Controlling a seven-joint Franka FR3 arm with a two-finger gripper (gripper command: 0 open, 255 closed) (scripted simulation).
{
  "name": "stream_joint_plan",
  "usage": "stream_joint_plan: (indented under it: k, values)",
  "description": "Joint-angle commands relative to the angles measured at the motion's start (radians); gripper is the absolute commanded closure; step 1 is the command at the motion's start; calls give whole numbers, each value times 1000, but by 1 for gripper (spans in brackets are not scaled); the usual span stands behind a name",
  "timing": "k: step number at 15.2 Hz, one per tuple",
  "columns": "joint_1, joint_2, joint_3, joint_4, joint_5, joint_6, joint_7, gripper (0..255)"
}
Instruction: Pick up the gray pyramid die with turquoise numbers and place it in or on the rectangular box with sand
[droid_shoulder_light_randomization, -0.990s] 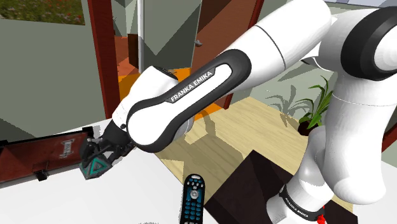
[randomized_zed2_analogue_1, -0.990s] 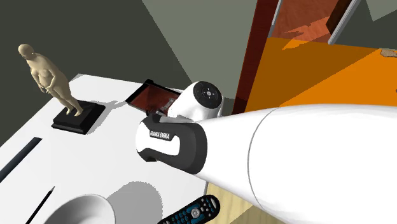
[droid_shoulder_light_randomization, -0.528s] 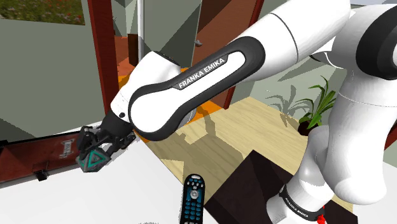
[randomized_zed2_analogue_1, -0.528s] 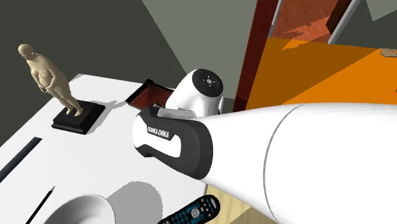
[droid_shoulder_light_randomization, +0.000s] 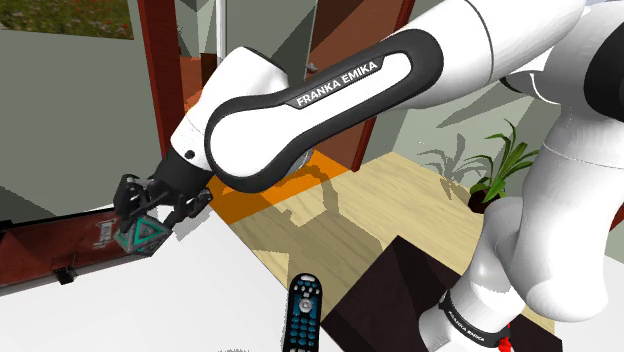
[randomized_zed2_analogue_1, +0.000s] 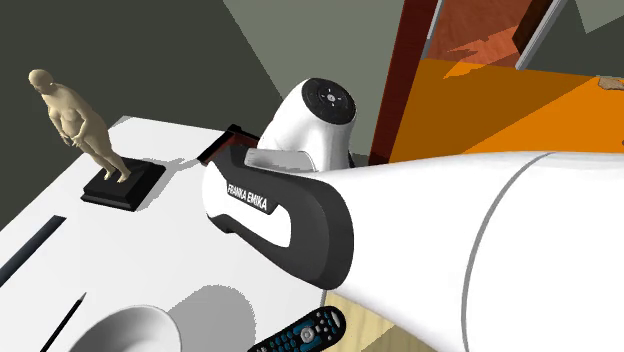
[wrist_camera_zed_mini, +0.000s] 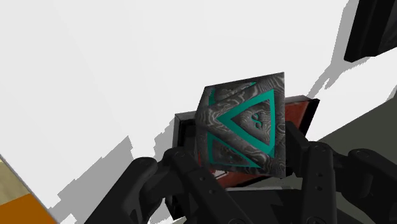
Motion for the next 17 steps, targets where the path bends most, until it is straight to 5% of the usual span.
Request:
stream_joint_plan:
  k: [1,8,17]
  values:
    - [0,-13,-3,10,-9,-23,11,255]
    - [0,-58,-12,47,-36,-102,48,255]
    - [8,278,-64,547,-160,-275,96,255]
